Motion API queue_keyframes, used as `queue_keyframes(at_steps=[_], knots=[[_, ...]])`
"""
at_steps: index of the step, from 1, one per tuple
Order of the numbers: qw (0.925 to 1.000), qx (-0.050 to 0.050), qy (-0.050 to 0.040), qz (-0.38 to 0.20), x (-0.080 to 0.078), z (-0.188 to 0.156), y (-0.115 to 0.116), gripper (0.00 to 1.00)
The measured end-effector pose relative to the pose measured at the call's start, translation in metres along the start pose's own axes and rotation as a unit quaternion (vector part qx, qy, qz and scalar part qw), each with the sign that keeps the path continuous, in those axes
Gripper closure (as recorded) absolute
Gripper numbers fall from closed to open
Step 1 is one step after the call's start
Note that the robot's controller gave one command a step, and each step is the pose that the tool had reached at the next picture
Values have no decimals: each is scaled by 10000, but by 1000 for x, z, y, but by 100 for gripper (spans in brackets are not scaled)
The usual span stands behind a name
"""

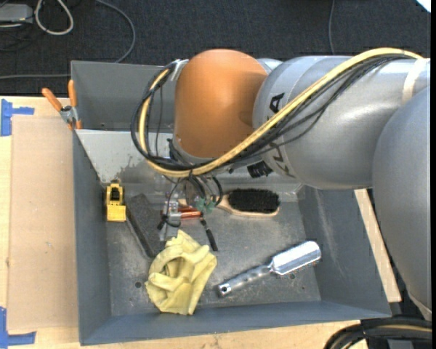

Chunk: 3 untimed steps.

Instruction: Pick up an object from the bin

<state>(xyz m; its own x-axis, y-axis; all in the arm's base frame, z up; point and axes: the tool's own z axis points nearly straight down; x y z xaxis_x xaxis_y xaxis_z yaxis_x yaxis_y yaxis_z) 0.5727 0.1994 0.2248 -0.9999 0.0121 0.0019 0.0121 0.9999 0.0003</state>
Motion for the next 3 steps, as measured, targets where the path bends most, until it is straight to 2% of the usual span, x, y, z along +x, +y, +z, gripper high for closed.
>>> queue_keyframes(at_steps=[1,2,3], knots=[[10000,0,0,-2,0,0,0,0],[9999,-2,14,170,-19,39,30,0],[10000,-15,-34,76,4,42,17,0]])
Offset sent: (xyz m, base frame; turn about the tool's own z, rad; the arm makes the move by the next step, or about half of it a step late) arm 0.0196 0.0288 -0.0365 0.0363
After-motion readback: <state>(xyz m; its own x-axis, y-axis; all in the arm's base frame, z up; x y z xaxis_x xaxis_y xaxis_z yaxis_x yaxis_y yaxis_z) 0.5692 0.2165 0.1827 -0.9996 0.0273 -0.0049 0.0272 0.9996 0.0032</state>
